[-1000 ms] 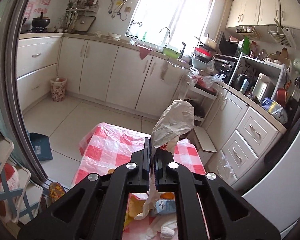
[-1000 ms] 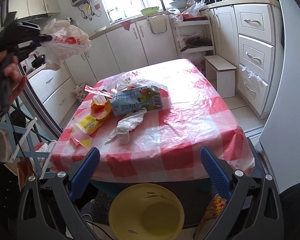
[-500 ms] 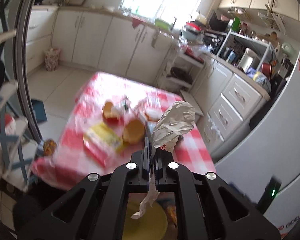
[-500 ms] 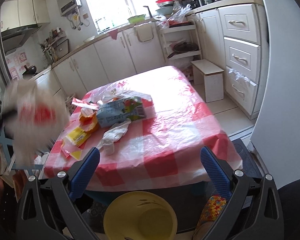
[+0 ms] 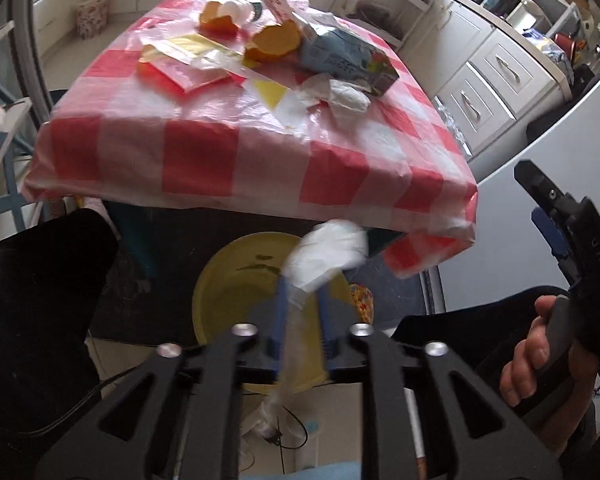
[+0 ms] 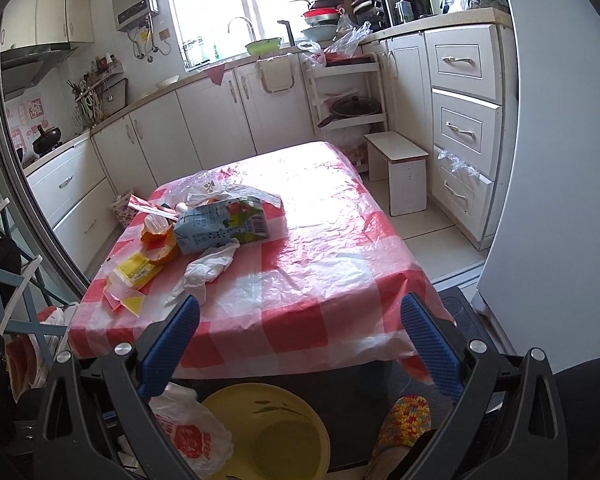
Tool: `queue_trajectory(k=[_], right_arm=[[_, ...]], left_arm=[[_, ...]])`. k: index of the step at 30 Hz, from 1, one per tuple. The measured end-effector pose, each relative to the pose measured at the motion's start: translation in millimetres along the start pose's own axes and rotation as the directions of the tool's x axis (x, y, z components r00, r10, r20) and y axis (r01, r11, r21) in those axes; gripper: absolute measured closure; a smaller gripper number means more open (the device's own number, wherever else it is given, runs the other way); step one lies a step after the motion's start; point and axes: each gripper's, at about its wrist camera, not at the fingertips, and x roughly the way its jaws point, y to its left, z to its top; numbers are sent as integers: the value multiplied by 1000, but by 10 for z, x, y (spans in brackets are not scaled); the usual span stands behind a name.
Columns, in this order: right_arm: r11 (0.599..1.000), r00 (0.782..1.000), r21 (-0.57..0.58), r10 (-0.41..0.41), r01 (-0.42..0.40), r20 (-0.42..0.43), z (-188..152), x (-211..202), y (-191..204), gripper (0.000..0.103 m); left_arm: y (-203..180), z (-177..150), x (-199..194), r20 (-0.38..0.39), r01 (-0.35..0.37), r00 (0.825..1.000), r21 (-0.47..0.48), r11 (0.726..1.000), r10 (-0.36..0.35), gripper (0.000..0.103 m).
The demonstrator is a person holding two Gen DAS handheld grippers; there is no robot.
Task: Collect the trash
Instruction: 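Carry the bag down over the yellow bucket and open the left tool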
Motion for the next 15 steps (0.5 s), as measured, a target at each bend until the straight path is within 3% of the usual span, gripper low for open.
queue_trajectory(k=[3, 15], right_arm=[[1000, 1000, -8, -5, 5, -2, -24, -15, 1, 7], [996, 1000, -89, -5, 6, 3, -108, -80, 153, 7]], left_arm=[[33, -3, -135, 52, -11, 999, -7, 1000, 12, 64], [95, 1, -598, 185, -44, 982, -12, 999, 45, 57]])
